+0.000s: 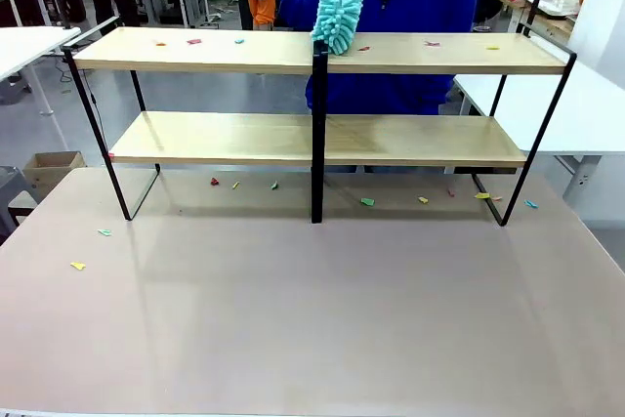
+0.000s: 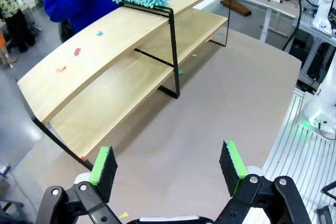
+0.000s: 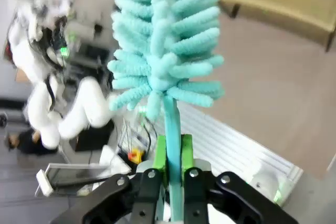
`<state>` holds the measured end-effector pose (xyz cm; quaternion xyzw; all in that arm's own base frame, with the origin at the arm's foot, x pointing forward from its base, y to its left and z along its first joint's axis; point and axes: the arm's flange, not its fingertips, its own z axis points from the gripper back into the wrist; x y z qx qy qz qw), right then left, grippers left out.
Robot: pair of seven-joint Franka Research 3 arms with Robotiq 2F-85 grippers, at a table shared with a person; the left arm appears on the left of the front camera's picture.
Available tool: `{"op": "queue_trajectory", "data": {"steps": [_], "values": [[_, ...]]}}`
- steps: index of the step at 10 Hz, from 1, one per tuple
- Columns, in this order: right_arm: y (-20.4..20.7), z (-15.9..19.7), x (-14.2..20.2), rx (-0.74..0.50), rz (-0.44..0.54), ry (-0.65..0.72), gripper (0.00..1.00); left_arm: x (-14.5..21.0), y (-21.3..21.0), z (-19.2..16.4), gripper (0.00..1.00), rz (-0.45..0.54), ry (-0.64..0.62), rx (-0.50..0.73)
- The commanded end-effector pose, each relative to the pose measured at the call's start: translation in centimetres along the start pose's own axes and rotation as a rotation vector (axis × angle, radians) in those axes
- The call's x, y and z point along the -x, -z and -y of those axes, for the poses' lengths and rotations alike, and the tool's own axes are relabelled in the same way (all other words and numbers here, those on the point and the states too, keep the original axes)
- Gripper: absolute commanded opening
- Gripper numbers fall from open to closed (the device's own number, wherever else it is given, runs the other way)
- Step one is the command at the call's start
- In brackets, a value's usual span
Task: Clean the shelves.
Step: Clean a randomly selected level of the Shelf with the Duster.
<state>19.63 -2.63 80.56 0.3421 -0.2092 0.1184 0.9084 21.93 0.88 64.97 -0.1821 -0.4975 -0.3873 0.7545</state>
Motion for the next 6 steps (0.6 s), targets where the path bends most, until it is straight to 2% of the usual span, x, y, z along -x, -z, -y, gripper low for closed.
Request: {"op": "queue_trajectory", "data": {"steps": [1,4,5,6], "values": [[-3.2,2.4,0.5,-0.03,0.17,0.028,0.12,0.0,0.1,-0.1,1.0,0.0,-0.002,0.002],[-6.2,8.9,3.3,-0.088,0.159,0.11,0.12,0.0,0.1,-0.1,1.0,0.0,-0.002,0.002],[-4.8,9.5,3.5,-0.034,0.18,0.169,0.12,0.0,0.1,-0.1,1.0,0.0,-0.002,0.002],[-6.9,7.6,2.9,-0.045,0.175,0.124,0.12,0.0,0.1,-0.1,1.0,0.0,-0.002,0.002]]}}
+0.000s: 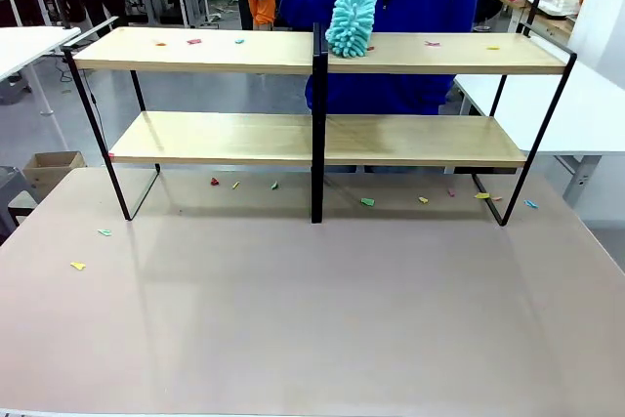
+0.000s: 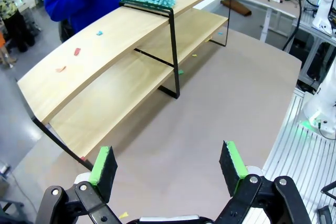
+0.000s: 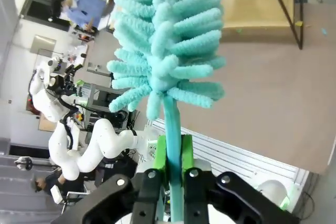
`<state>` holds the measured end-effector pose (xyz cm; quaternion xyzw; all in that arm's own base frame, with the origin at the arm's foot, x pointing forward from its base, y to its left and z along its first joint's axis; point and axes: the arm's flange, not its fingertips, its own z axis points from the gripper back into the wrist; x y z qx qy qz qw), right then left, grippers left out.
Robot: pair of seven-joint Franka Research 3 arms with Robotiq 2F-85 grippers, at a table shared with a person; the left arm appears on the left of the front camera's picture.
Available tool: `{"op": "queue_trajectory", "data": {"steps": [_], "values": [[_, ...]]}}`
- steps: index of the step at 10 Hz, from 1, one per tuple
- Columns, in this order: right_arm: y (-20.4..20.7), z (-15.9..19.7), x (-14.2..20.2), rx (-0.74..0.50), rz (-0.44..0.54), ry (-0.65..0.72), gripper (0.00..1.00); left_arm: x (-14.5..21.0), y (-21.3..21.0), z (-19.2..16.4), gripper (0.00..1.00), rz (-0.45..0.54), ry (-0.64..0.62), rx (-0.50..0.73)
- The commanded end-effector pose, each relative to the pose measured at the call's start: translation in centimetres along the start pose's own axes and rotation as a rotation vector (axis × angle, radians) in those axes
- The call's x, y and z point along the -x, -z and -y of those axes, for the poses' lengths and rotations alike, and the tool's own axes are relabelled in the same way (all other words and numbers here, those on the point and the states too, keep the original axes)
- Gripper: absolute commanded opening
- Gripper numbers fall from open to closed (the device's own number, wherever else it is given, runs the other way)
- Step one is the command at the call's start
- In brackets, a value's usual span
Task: Clean the shelves.
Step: Clean a randomly selected level of the Shelf with the Duster, then clean another randomly selected level of the Shelf with the Duster.
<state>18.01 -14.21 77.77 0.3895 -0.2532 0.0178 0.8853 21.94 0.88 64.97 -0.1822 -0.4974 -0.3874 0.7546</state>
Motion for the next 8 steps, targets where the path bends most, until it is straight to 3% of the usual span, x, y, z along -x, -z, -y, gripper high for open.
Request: {"op": "queue_trajectory", "data": {"steps": [1,8], "values": [[-0.3,-2.02,-0.35,0.0,0.003,-0.044,0.12,-0.01,0.06,-0.07,1.0,0.0,-0.002,0.002],[-0.3,-2.02,-0.35,0.0,0.003,-0.044,0.12,-0.01,0.06,-0.07,1.0,0.0,-0.002,0.002]]}}
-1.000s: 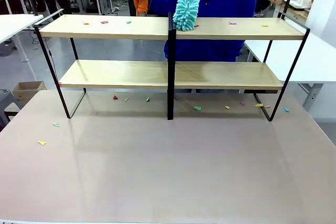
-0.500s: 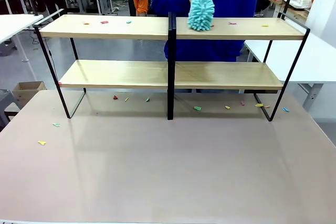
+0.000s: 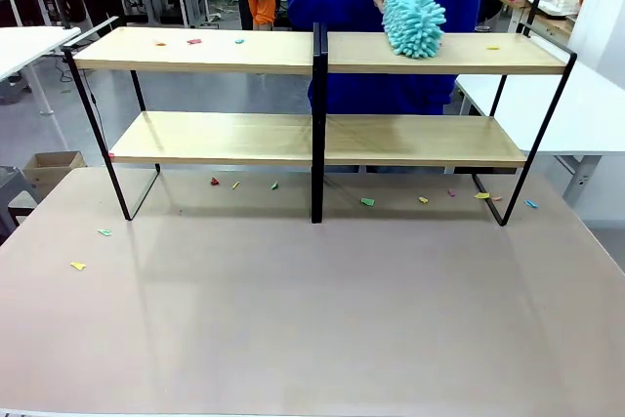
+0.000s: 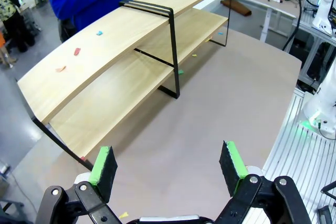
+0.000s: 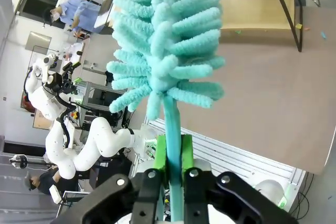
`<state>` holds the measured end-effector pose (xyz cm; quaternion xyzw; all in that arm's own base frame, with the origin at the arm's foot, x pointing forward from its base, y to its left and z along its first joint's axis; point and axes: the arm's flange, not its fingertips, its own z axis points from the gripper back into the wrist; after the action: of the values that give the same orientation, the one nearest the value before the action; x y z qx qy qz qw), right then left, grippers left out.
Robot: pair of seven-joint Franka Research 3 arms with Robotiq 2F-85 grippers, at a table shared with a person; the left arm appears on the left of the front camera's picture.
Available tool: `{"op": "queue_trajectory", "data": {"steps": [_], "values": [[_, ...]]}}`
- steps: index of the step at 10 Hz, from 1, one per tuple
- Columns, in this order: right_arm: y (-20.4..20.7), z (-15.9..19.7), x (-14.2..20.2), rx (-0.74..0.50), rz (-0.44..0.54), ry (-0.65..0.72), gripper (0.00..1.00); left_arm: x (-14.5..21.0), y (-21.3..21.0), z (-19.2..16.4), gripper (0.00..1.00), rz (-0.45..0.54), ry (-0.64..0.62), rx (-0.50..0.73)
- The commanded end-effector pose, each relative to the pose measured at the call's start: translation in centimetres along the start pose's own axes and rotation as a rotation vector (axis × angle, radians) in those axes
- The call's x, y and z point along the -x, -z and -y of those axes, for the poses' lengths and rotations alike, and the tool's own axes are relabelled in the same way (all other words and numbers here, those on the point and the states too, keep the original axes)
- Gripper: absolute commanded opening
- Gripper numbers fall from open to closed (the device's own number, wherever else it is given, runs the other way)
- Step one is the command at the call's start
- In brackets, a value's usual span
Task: Clean the shelves.
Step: Clean another randomly selected level of the Shelf with the Duster.
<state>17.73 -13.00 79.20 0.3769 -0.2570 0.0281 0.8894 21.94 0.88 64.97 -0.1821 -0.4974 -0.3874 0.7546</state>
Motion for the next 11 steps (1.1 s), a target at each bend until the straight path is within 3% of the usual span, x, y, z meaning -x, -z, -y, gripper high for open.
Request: {"op": "queue_trajectory", "data": {"steps": [1,6,9,11], "values": [[-0.2,-0.1,-0.1,-0.02,0.008,-0.017,0.12,0.0,0.1,-0.1,1.0,0.0,-0.002,0.002],[0.0,0.0,0.0,0.0,-0.001,0.001,0.12,0.0,0.1,-0.1,1.0,0.0,-0.002,0.002],[6.1,-2.2,8.0,-0.12,-0.476,-0.373,0.12,0.0,0.1,-0.1,1.0,0.0,-0.002,0.002],[7.5,-2.5,13.5,-0.063,-0.69,-0.591,0.12,0.0,0.1,-0.1,1.0,0.0,-0.002,0.002]]}}
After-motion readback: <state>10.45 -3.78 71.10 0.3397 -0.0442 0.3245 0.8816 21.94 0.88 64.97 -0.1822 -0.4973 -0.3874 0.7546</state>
